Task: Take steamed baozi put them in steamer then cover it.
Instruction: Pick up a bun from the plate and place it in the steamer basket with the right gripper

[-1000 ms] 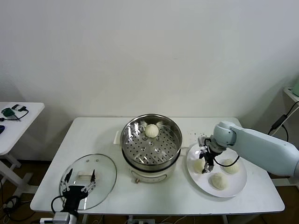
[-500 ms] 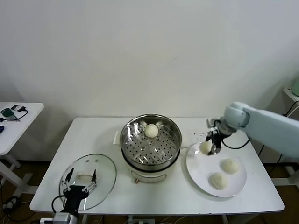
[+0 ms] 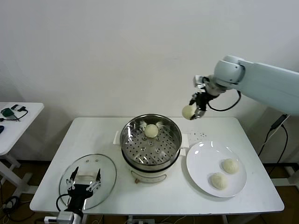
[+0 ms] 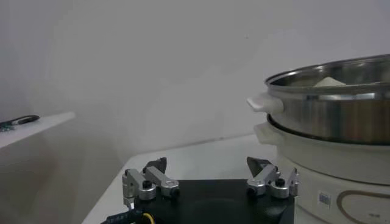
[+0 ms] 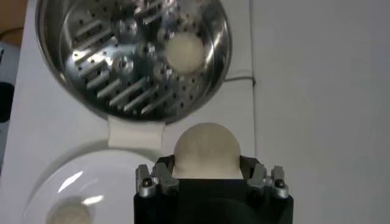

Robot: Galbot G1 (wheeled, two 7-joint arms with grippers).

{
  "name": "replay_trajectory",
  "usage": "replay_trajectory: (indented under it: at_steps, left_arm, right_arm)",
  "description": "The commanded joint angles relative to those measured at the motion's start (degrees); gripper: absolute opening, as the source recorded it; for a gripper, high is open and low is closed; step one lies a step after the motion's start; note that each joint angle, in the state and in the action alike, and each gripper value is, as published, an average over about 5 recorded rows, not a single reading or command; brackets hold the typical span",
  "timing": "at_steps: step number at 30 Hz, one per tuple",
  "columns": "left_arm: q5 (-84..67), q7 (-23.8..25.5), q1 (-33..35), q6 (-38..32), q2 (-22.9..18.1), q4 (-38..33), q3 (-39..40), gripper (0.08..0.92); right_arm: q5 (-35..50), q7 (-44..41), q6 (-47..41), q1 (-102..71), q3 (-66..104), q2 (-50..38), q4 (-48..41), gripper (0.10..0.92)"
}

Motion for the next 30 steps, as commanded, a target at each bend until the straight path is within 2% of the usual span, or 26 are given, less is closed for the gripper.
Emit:
replay_trajectory:
  at_steps: [1,13,30]
  left_arm:
    - [-0.16,0.09,0.22,-0.02,0.15,-0.35,0.08,0.823]
    - [-0.31,0.01,0.89,-0.48,0.24,0.61,-0.51,0.823]
    - [-0.05,-0.06,0.43,-0.33,0.20,0.68,-1.00,0.823]
  right_arm:
    - [4.41,4.24,-4.38,-1.32,0.37,11.79,0.34,0.696]
    - [2.84,7.36,-6.69,-10.36,-0.22,20.37,-3.47,0.696]
    - [0.09,7.59,-6.50,-16.50,0.21,23.27,-6.90,0.696]
